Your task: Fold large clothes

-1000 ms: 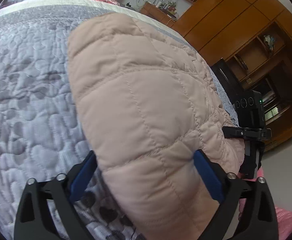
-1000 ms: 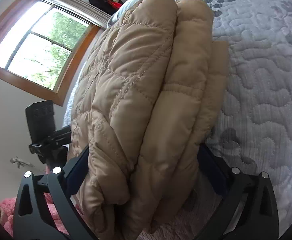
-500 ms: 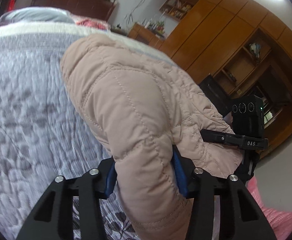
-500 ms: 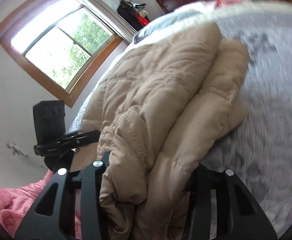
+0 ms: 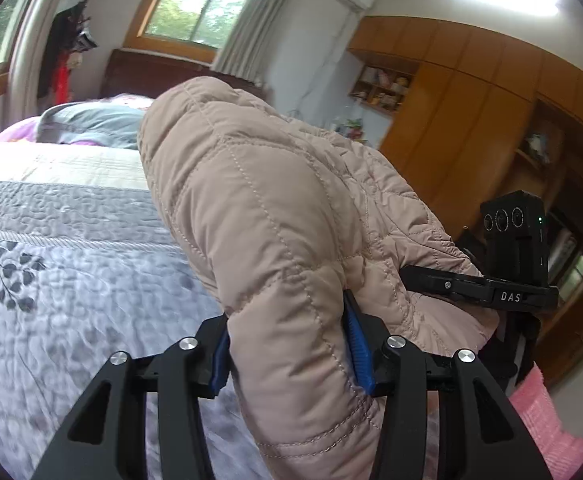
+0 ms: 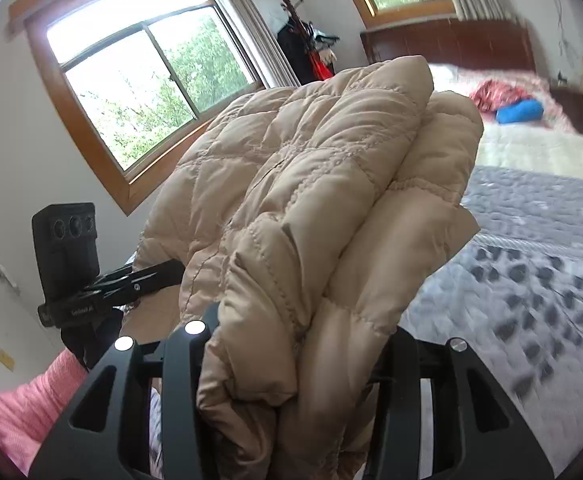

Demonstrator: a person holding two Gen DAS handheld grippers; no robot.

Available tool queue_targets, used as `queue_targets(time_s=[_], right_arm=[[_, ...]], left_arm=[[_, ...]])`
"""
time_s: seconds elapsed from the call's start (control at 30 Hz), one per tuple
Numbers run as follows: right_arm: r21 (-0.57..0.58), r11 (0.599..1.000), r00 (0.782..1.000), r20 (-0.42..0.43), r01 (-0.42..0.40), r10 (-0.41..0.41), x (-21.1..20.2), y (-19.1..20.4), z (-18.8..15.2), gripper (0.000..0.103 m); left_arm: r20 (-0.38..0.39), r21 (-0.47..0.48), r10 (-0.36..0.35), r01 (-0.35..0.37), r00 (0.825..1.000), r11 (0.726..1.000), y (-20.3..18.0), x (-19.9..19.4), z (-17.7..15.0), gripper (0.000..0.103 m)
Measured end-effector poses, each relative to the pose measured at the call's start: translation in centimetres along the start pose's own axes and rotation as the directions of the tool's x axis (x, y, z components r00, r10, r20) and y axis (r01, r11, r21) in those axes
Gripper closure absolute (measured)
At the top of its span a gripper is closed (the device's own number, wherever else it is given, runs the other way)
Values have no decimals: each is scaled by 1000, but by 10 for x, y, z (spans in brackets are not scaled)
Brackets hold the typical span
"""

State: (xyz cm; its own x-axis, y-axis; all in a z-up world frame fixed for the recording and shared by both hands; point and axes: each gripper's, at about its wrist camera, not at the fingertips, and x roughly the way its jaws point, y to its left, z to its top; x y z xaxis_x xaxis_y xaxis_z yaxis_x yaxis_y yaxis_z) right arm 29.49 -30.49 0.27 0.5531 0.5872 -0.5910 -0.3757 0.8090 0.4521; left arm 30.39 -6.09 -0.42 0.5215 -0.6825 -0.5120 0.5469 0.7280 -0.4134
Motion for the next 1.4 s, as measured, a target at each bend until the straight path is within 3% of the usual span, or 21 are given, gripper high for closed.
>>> queue_targets(time_s=[0.2,0.33,0.47,0.6,0.9,0.97,1.2,1.33,1.4], right_arm=[[79,997,995,-93,-16,23,84,-45,10,61],[160,987,988,-146,-20,44,122,-67,-2,50],[172,985,987,-157,-8,35,113,-72,-1,38],[122,990,985,-164,72,-52,86,-53,0,30],[100,981,975,-163,167,-149,32,-39,-34,35],[118,975,969,-184,186,-162,41,-42,-42,35],[187,963,962,-229,195,-150,63,-58,-61,35],[174,958,961,-196,228,-193,42,-41,-59,34],[142,952,953,-180,271,-244,28,-24,-58,23]], left_arm=[[-96,-67,65,-71,993,995,65,48,-5,53],[-135,-90,67,-79,989,993,85,67,-23,43],[-143,-95,81,-95,986,991,85,61,-27,36],[-148,-60,144,-154,978,986,71,37,-29,29],[-126,13,254,-254,959,967,51,-10,-59,26],[-138,55,309,-304,941,951,51,-8,-60,25],[-163,55,321,-317,933,947,60,4,-65,25],[-169,69,397,-391,902,918,45,-11,-61,26],[-172,81,445,-438,879,895,36,-19,-61,17]])
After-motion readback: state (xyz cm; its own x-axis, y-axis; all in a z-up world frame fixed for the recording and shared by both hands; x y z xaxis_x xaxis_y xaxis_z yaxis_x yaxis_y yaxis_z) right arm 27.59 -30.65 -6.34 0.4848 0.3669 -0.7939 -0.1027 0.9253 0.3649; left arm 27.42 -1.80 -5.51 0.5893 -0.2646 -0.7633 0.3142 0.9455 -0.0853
